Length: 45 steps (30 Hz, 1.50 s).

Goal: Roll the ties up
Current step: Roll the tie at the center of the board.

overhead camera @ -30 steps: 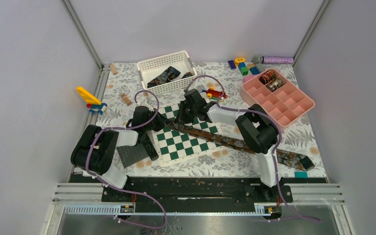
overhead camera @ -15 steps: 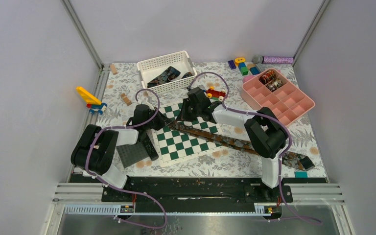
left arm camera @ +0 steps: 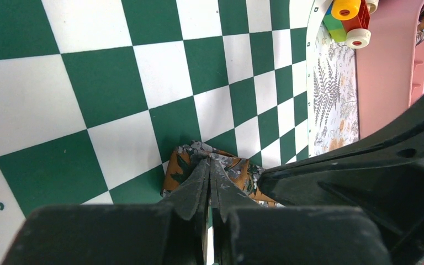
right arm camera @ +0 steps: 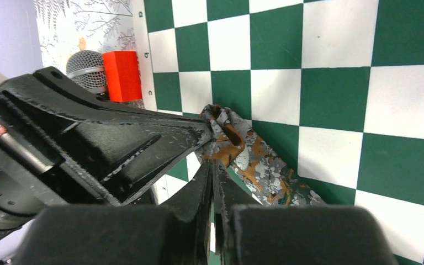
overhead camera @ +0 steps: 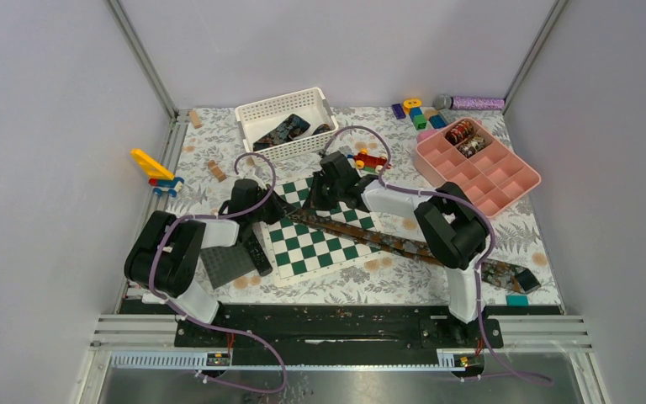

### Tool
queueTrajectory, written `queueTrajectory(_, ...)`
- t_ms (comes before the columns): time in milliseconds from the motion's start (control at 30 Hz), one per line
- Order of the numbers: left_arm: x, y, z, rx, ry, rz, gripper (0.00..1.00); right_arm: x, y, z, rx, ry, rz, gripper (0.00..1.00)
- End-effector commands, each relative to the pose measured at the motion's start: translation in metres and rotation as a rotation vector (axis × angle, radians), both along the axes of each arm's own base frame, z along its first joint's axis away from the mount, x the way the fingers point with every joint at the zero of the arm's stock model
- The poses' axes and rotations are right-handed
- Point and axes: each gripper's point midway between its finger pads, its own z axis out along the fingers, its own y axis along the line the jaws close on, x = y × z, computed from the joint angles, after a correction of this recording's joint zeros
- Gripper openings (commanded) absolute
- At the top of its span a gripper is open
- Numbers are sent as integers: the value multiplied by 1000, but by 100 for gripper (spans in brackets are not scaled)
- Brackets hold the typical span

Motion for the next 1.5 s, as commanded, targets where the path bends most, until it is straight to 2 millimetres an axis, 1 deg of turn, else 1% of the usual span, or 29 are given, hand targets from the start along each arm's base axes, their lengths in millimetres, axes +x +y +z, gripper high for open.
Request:
queueTrajectory(0, 12, -9, 16, -13, -62, -29, 0, 2, 9, -1, 10, 3, 25, 1)
queueTrajectory(400, 13, -10, 16, -15, -64, -32, 0, -3, 8, -25, -14, 59, 23, 1)
queueTrajectory(433, 13, -10, 17, -14, -67, -31, 1, -4, 7, -27, -16, 64, 23, 1)
queueTrajectory(500, 14, -9, 19, -11, -74, -28, 14, -5, 6, -30, -21, 67, 22, 1)
queueTrajectory(600, 14, -6, 23, 3, -87, -22, 24, -5, 4, -32, -30, 68, 19, 1)
queueTrajectory(800, 15, -1, 31, 23, -113, -1, 28, -6, 2, -36, -43, 71, 13, 1)
queueTrajectory(1033, 15, 11, 33, 50, -133, 50, 43, -5, 1, -37, -48, 74, 11, 1)
queueTrajectory(1233, 15, 16, 22, 67, -107, 67, 49, -5, 2, -37, -48, 75, 11, 0)
queueTrajectory(1467, 11, 11, 11, 37, -125, 38, 49, -3, 2, -37, -48, 73, 8, 0)
